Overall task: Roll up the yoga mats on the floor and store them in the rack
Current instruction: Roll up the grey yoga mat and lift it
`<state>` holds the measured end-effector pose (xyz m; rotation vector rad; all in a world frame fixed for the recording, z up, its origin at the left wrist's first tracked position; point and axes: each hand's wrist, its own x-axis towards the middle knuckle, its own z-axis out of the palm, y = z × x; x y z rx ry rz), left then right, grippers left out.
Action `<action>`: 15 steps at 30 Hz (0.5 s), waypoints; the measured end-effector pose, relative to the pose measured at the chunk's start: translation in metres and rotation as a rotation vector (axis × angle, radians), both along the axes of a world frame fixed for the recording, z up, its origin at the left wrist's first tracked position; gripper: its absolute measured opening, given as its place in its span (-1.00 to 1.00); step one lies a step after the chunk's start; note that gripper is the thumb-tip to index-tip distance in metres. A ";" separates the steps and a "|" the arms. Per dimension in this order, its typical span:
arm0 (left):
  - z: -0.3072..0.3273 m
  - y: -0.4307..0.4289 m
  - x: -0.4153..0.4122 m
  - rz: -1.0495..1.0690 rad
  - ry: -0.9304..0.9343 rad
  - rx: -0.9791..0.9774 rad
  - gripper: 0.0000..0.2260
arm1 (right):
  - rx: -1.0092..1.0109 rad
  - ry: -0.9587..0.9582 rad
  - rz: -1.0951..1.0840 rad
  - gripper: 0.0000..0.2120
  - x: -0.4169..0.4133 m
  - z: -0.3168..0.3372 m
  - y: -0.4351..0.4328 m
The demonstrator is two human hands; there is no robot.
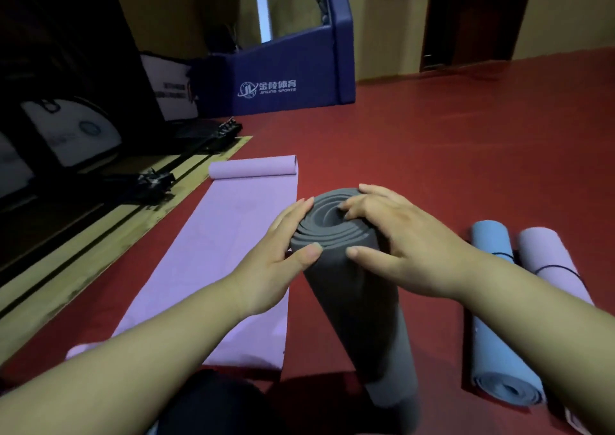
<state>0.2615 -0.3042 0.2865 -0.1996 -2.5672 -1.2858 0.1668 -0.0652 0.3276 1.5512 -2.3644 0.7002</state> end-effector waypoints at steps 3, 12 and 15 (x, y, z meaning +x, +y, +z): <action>-0.009 -0.032 0.016 0.011 -0.023 0.098 -0.33 | 0.051 0.090 0.105 -0.55 0.003 0.005 -0.040; -0.091 -0.154 0.116 0.552 -0.160 0.576 -0.40 | 0.176 0.019 0.295 -0.51 0.039 -0.028 -0.227; -0.164 -0.192 0.179 0.911 -0.239 0.534 -0.40 | 0.210 -0.040 0.430 -0.59 0.074 -0.069 -0.292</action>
